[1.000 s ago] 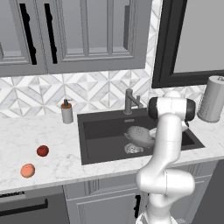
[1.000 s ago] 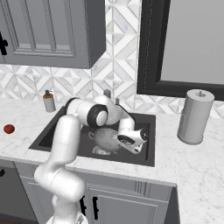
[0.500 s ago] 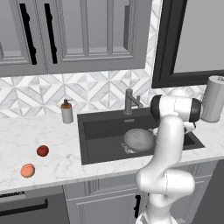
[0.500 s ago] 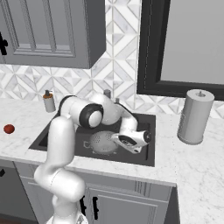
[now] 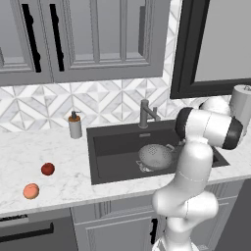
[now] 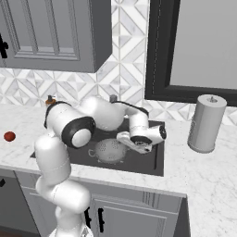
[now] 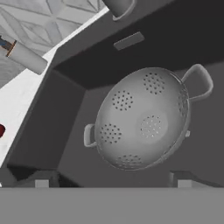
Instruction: Put the colander in the sink, put the peach, apple in the colander, and turn on the sink faucet and pour water over the colander.
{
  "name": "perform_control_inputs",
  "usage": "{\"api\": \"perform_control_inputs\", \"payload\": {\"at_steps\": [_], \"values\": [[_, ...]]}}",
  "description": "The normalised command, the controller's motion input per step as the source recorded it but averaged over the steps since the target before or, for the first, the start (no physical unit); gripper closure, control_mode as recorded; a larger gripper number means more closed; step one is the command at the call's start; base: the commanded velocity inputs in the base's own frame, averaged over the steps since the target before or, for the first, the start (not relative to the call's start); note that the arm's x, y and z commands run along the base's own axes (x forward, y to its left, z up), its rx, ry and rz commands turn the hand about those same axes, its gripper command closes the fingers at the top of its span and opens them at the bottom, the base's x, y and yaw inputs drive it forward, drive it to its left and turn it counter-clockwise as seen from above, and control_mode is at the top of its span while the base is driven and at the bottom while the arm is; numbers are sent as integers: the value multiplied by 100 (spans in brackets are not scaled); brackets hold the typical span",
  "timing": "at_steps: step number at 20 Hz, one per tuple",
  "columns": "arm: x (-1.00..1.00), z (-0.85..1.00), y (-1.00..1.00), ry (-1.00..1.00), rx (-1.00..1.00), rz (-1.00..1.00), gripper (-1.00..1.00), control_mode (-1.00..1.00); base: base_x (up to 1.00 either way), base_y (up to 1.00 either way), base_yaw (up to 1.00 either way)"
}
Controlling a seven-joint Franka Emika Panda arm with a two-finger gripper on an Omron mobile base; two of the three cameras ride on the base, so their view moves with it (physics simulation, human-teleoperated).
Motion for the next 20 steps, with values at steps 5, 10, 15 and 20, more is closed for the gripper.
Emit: {"api": "perform_control_inputs", "payload": {"at_steps": [5,10,15,20], "values": [[-100,69,50,-20,-5,0,-100,-100,0,0,0],[-83,71,86,-7,-15,0,-100,-100,0,0,0],[-65,95,87,7,-31,0,-100,-100,0,0,0],[-71,74,82,5,-33,0,-100,-100,0,0,0]]}}
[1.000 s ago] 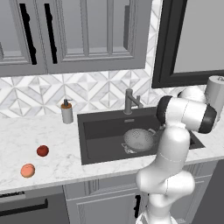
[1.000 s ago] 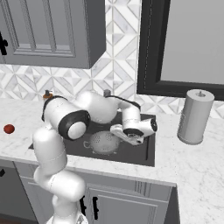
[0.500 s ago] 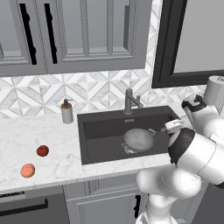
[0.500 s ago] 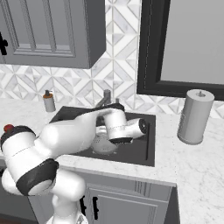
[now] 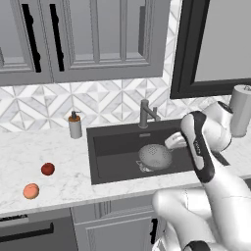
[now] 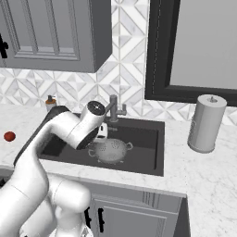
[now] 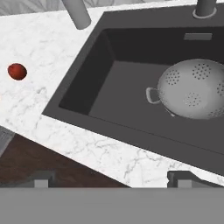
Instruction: Put the colander in the sink, put the peach, apple in the colander, and turn on the sink faucet and pour water over the colander.
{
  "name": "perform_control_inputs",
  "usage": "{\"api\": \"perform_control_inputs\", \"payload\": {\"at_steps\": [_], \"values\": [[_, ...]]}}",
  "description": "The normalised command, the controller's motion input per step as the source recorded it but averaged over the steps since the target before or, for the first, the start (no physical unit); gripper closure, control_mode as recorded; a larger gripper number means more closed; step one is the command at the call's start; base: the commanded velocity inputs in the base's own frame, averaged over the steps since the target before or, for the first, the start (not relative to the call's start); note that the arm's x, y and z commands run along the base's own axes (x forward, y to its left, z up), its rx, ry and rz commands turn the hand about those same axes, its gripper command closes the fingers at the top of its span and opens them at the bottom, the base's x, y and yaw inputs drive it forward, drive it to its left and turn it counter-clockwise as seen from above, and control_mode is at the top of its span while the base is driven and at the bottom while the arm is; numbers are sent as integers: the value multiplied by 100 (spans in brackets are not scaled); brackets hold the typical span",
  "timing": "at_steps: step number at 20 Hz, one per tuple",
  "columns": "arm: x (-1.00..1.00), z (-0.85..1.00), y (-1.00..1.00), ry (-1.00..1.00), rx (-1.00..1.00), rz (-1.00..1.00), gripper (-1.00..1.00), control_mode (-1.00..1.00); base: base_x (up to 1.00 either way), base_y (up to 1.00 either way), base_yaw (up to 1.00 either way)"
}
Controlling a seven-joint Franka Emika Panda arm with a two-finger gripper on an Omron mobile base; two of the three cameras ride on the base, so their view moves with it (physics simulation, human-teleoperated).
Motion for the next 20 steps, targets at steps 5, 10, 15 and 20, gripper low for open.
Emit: {"api": "perform_control_inputs", "payload": {"at_steps": [5,10,15,20], "values": [[-59,30,94,0,-23,0,-100,-100,0,0,0],[-35,22,100,3,-17,1,-100,-100,0,0,0],[-7,28,100,9,-14,11,-100,-100,0,0,0],[-7,4,100,3,-11,13,-100,-100,0,0,0]]}}
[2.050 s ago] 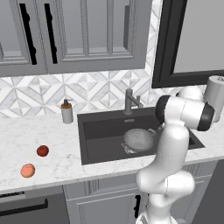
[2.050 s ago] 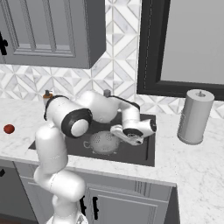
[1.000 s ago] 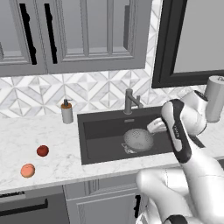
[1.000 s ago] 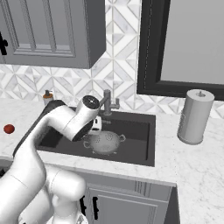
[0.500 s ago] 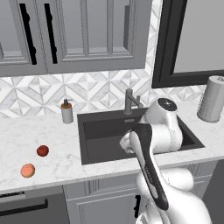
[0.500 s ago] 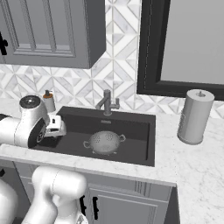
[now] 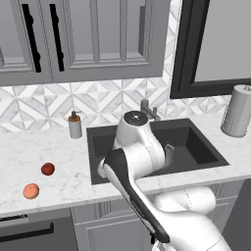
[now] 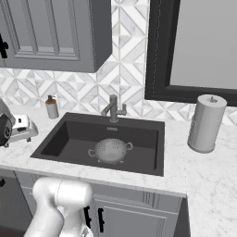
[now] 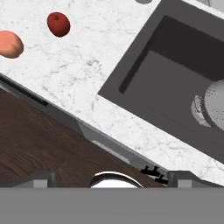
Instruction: Put the colander in the sink, put the peach, apple in the colander, and turn on the sink faucet and pour water over the colander.
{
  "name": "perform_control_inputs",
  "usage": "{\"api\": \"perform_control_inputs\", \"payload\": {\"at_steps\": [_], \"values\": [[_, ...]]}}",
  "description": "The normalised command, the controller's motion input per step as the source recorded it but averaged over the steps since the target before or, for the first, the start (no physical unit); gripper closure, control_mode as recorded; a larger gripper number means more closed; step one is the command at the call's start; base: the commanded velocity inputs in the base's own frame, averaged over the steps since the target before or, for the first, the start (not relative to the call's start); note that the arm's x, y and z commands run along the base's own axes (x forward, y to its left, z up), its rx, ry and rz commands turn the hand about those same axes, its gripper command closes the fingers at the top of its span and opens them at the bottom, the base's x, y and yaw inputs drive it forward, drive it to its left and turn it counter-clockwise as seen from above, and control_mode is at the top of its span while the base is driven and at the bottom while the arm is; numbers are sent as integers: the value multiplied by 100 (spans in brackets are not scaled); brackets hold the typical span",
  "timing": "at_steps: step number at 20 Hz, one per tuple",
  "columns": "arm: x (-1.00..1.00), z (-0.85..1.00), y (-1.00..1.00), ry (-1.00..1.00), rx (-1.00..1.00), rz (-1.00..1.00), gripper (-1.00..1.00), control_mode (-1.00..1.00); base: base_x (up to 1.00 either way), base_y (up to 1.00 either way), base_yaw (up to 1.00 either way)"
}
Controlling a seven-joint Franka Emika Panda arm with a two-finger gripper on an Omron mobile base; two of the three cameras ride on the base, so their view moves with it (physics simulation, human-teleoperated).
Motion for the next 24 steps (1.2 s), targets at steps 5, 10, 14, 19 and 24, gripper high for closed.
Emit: {"api": "perform_control_inputs", "payload": {"at_steps": [5,10,14,19,24], "values": [[-15,0,82,1,-1,12,-100,-100,0,0,0],[-6,-10,84,1,0,6,-100,-100,0,0,0],[-7,-20,79,0,0,4,-100,-100,0,0,0],[0,-24,62,7,0,3,-100,-100,0,0,0],[0,-40,36,10,0,0,-100,-100,0,0,0]]}}
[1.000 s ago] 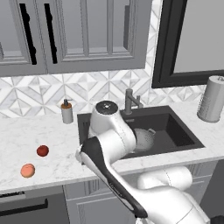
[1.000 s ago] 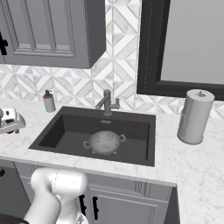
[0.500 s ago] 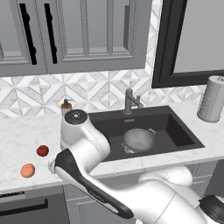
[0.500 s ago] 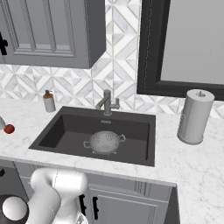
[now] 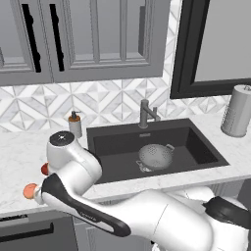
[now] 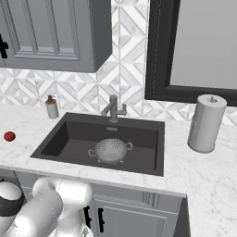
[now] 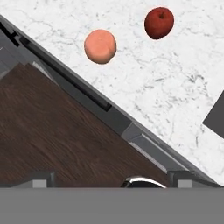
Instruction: Put the colander in the sink, put the peach, apple in the colander, and turn on the sink faucet and pour water over the colander.
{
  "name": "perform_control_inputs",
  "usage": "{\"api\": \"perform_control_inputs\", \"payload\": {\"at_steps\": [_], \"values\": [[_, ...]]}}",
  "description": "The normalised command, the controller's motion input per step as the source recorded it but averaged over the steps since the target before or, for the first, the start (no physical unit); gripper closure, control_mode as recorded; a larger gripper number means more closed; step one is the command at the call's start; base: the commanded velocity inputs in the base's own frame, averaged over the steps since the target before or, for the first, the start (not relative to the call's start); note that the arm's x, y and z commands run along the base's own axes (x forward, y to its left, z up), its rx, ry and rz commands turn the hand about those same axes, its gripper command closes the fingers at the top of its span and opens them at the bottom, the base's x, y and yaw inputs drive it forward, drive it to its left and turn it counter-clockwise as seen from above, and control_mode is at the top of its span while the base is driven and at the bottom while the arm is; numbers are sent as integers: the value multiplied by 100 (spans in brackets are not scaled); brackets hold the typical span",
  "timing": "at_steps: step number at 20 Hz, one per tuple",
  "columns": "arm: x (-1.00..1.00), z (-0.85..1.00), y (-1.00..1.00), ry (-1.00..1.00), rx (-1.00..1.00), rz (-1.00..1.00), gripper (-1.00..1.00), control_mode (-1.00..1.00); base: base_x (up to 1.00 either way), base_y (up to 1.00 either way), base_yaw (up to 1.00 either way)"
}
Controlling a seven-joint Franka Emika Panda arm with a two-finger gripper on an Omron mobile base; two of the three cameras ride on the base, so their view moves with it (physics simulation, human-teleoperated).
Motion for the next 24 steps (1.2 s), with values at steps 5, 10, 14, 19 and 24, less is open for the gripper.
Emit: {"api": "perform_control_inputs", "payload": {"at_steps": [5,10,14,19,24], "values": [[1,-39,28,1,0,0,-100,-100,0,0,0],[16,-26,28,0,0,0,-100,-100,0,0,0],[31,-13,27,0,0,0,-100,-100,0,0,0],[37,-10,21,0,0,-1,-100,-100,0,0,0],[36,-19,29,0,0,-3,-100,-100,0,0,0]]}}
